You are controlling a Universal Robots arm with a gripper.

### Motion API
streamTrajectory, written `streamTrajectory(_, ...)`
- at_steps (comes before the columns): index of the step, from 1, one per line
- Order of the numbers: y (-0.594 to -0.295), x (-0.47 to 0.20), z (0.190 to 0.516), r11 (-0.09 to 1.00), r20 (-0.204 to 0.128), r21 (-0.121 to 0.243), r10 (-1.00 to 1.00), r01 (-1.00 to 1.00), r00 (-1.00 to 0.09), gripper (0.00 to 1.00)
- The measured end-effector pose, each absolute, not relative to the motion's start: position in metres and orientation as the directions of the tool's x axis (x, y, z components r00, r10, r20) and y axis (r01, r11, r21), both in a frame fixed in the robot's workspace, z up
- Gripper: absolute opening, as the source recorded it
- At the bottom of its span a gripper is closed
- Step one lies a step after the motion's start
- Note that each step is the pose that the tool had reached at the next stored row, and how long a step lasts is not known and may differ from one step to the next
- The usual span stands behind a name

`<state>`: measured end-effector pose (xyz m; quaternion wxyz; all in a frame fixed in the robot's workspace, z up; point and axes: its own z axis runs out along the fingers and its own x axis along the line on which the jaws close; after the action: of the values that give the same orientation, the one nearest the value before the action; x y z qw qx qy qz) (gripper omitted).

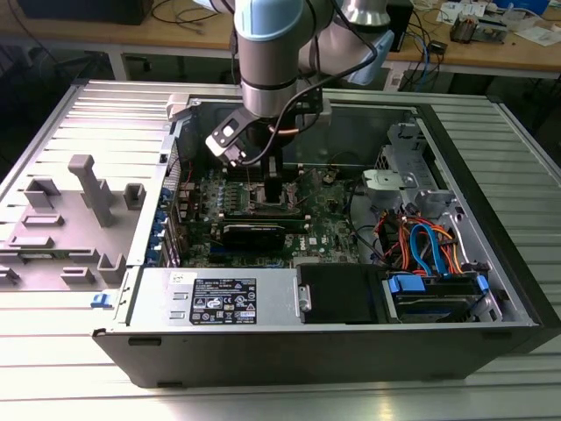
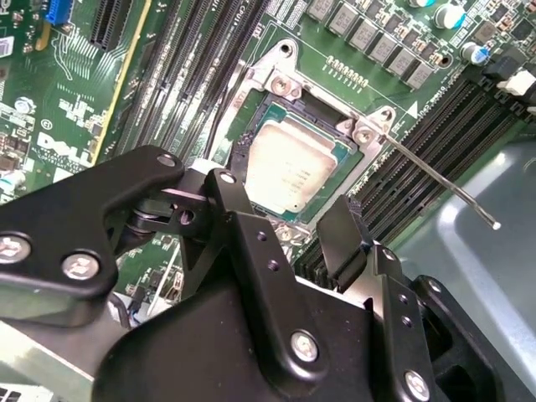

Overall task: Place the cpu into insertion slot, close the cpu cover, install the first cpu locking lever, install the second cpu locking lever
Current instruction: 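Place the cpu into insertion slot, then close the cpu cover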

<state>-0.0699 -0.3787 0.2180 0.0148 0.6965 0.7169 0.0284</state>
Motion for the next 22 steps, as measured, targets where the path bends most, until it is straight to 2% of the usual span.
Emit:
streamTrajectory(3,-0.3787,-0.0692,0.2190,0.028,0.019,0.060,0.999,0.998,-0.029,0.58)
streamTrajectory(11,-0.3787,-0.0690,0.2213,0.028,0.018,0.059,0.999,0.998,-0.029,0.11)
streamTrajectory(22,-0.3787,-0.0687,0.2215,0.028,0.018,0.059,0.999,0.998,-0.029,0.11)
